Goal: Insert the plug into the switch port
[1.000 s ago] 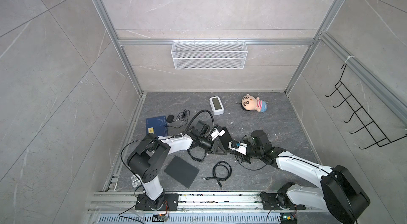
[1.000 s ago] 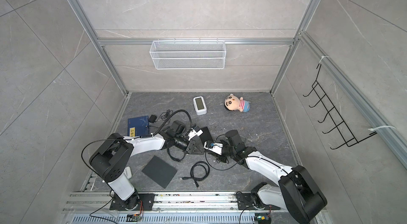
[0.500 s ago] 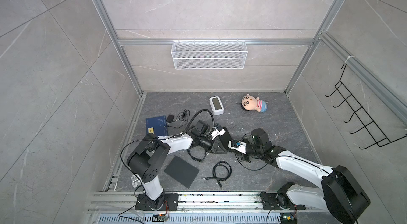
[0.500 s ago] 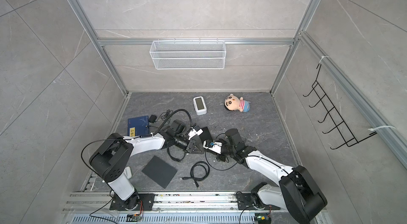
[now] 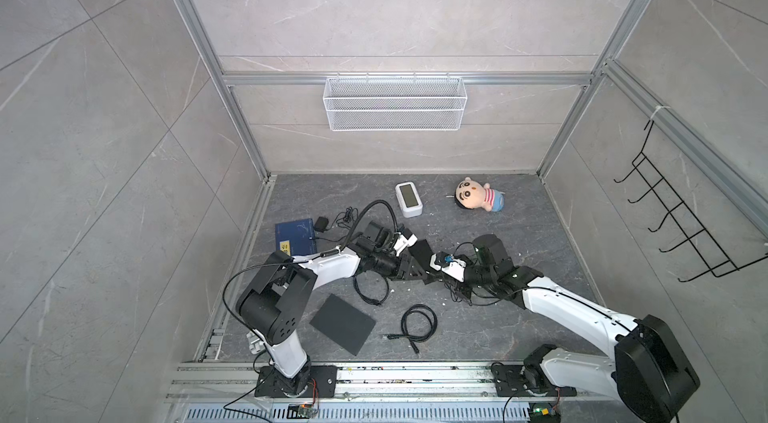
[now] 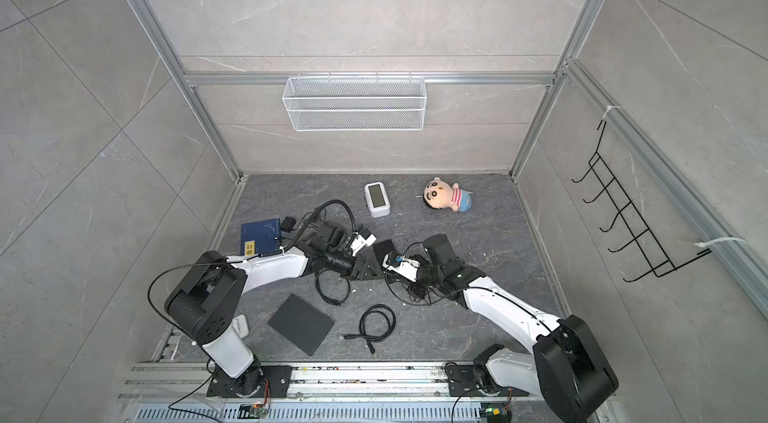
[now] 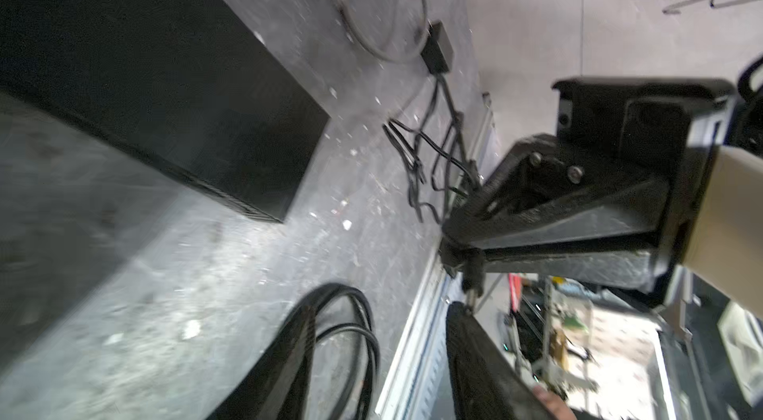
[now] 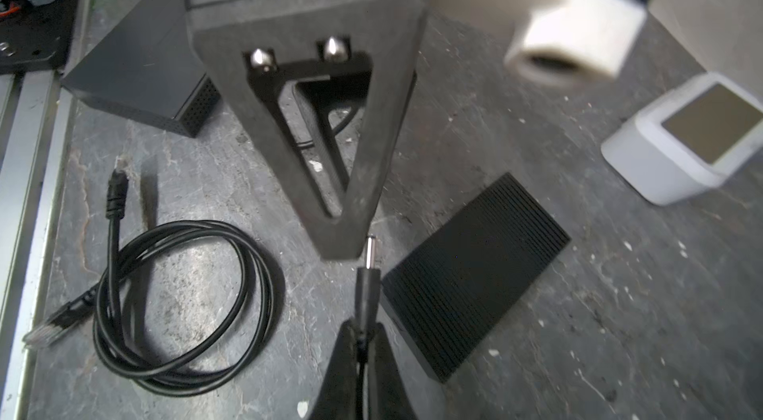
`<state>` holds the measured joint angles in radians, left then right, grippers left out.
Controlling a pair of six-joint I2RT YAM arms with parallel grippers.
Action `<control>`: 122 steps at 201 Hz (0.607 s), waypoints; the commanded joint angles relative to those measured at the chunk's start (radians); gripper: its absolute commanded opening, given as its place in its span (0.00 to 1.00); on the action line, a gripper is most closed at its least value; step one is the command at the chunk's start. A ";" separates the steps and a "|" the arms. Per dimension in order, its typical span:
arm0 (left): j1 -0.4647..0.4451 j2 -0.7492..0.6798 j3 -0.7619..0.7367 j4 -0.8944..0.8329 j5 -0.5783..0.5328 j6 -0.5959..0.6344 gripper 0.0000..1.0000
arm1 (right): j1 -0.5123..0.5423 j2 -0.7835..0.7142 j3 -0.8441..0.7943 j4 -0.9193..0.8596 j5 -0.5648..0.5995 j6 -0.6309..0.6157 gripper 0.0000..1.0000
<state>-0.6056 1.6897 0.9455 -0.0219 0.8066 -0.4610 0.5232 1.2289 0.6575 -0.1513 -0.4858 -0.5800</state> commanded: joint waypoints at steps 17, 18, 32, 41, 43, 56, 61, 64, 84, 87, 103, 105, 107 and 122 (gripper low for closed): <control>0.055 -0.091 0.085 0.000 -0.388 -0.034 0.58 | 0.003 0.046 0.099 -0.218 0.117 0.251 0.04; 0.055 -0.089 0.086 0.002 -0.399 -0.033 0.58 | 0.003 0.048 0.102 -0.221 0.120 0.258 0.04; 0.054 -0.051 0.112 -0.001 -0.498 -0.017 0.58 | 0.003 0.084 0.154 -0.276 0.151 0.377 0.01; 0.050 -0.014 0.140 -0.012 -0.548 -0.006 0.58 | 0.004 0.115 0.192 -0.322 0.155 0.461 0.00; 0.048 -0.007 0.147 -0.016 -0.558 -0.004 0.58 | 0.004 0.121 0.196 -0.329 0.154 0.477 0.00; 0.031 0.038 0.177 -0.024 -0.634 0.020 0.59 | 0.023 0.145 0.210 -0.346 0.181 0.578 0.00; 0.020 0.053 0.186 -0.024 -0.661 0.030 0.59 | 0.030 0.145 0.202 -0.340 0.188 0.611 0.00; 0.015 0.062 0.192 -0.024 -0.674 0.036 0.59 | 0.034 0.146 0.197 -0.334 0.193 0.633 0.00; -0.019 0.125 0.249 -0.032 -0.719 0.072 0.60 | 0.049 0.128 0.136 -0.257 0.235 0.787 0.00; -0.024 0.138 0.259 -0.036 -0.725 0.076 0.60 | 0.052 0.124 0.124 -0.242 0.243 0.804 0.00; -0.041 0.197 0.316 -0.056 -0.749 0.087 0.60 | 0.074 0.100 0.056 -0.177 0.324 0.866 0.00; -0.042 0.203 0.321 -0.056 -0.752 0.088 0.60 | 0.076 0.099 0.046 -0.167 0.331 0.870 0.00; -0.043 0.209 0.326 -0.056 -0.756 0.089 0.60 | 0.077 0.095 0.039 -0.158 0.340 0.874 0.00; -0.047 0.249 0.351 -0.057 -0.770 0.093 0.60 | 0.091 0.077 -0.020 -0.102 0.410 0.896 0.00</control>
<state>-0.6411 1.8931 1.2301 -0.0624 0.1146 -0.4141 0.5926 1.3453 0.7174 -0.3416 -0.2180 0.1707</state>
